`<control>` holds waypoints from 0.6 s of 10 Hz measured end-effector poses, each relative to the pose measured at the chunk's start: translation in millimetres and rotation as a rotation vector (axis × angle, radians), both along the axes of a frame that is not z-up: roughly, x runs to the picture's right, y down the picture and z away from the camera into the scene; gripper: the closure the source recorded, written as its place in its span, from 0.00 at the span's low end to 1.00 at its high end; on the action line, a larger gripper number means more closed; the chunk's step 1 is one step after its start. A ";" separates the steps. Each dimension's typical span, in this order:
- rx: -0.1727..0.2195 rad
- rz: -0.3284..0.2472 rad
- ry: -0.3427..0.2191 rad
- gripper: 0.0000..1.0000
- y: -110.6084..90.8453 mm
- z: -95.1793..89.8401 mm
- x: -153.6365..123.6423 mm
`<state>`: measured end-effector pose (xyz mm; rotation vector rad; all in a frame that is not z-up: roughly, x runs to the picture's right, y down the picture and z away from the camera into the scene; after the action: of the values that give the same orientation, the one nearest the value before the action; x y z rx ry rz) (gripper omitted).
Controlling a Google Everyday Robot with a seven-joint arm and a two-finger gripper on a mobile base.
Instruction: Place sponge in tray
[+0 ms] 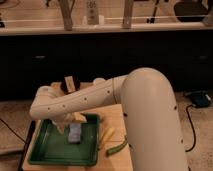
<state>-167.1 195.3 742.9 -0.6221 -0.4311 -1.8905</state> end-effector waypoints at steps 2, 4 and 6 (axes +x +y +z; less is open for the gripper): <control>-0.002 -0.001 -0.004 0.20 -0.1 0.8 0.1; 0.012 -0.004 -0.023 0.20 -1.3 0.5 0.0; 0.027 -0.008 -0.048 0.20 -2.5 -0.8 -0.8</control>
<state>-167.9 192.8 742.0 -0.5623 -0.4338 -1.9192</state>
